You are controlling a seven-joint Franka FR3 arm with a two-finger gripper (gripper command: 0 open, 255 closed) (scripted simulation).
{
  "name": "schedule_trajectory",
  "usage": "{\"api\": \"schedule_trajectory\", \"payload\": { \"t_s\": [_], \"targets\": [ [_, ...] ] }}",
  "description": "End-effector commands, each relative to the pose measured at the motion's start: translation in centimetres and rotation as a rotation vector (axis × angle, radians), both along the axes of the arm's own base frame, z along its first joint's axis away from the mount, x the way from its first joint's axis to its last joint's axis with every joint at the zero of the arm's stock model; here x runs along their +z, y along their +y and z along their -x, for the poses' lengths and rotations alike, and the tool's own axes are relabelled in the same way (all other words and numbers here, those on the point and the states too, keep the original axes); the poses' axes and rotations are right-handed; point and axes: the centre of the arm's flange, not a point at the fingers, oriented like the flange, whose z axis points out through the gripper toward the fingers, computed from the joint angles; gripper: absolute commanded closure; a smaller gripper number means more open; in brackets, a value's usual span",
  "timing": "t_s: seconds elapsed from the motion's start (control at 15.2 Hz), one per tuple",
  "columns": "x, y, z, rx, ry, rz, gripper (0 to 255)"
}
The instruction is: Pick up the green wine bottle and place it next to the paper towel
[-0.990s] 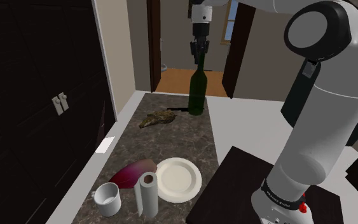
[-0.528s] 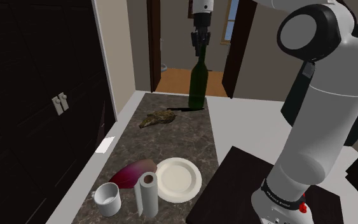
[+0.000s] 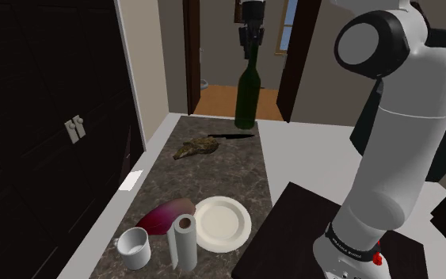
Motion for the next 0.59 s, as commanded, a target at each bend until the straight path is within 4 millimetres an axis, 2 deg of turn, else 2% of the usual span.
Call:
{"api": "schedule_trajectory", "payload": {
  "t_s": [0.0, 0.53],
  "targets": [
    [0.5, 1.9, 0.9, 0.0, 0.0, 0.0, 255],
    [2.5, 11.3, 5.1, 0.0, 0.0, 0.0, 255]
  ]
}}
